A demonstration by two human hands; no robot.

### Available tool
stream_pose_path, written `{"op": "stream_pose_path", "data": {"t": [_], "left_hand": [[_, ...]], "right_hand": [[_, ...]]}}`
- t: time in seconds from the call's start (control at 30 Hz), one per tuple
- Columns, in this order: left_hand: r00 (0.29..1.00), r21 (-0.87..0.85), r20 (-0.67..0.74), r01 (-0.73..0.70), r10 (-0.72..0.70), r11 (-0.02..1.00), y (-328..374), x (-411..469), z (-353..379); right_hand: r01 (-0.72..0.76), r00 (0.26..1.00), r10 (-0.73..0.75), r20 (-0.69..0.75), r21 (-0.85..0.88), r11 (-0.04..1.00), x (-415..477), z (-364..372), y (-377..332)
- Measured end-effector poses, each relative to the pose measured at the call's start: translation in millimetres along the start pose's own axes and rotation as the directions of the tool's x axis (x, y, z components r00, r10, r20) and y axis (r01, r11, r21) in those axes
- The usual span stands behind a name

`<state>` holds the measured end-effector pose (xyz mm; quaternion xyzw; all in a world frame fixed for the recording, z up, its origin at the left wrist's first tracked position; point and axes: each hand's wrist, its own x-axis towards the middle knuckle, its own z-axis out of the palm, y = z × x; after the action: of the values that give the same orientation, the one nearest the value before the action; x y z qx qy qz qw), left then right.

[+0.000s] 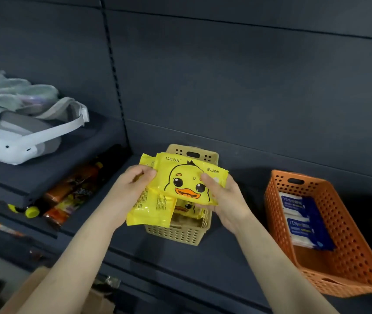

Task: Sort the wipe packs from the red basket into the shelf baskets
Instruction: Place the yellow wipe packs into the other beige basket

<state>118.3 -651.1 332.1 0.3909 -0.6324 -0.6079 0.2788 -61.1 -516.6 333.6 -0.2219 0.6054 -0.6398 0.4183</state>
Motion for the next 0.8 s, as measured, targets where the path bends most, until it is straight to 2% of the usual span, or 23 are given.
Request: {"op": "stream_pose_path", "data": {"t": [0.07,0.17,0.27,0.33,0.4,0.47,0.6,0.67,0.73,0.8], "left_hand": [[1.000,0.041,0.002,-0.022,0.022,0.999,-3,17,-15],[0.999,0.080,-0.023,-0.043,0.045,0.996,-12,45,-41],[1.000,0.052,-0.018,-0.015,0.016,0.999,-21,70,-52],[1.000,0.006,0.002,-0.001,0.001,1.000,-24,84,-49],[1.000,-0.028,0.024,0.004,-0.004,1.000,-26,98,-44],[0.998,-0.045,0.054,0.026,-0.024,0.999,-28,111,-40],[0.989,-0.038,0.123,0.083,-0.078,0.996,-41,130,-36],[0.983,-0.070,0.149,0.123,-0.111,0.990,-46,136,-35],[0.977,-0.093,0.180,0.134,-0.116,0.987,-48,140,-35],[0.975,-0.098,0.193,0.127,-0.107,0.987,-49,144,-36]], "right_hand": [[-0.038,0.999,0.039,-0.012,0.034,0.999,9,5,-1],[-0.042,0.994,0.040,-0.102,-0.011,0.999,22,3,-7],[-0.123,0.982,0.090,-0.166,-0.197,0.973,33,1,-5],[-0.197,0.975,0.141,-0.170,-0.380,0.904,40,5,1],[-0.263,0.964,0.211,-0.160,-0.467,0.844,48,11,5],[-0.349,0.935,0.332,-0.121,-0.465,0.813,57,17,9],[-0.559,0.812,0.571,-0.120,-0.436,0.705,75,24,20],[-0.530,0.816,0.545,-0.193,-0.626,0.571,80,27,20],[-0.423,0.835,0.507,-0.213,-0.838,0.344,84,32,17],[-0.241,0.867,0.469,-0.168,-0.966,0.099,89,40,13]]}}
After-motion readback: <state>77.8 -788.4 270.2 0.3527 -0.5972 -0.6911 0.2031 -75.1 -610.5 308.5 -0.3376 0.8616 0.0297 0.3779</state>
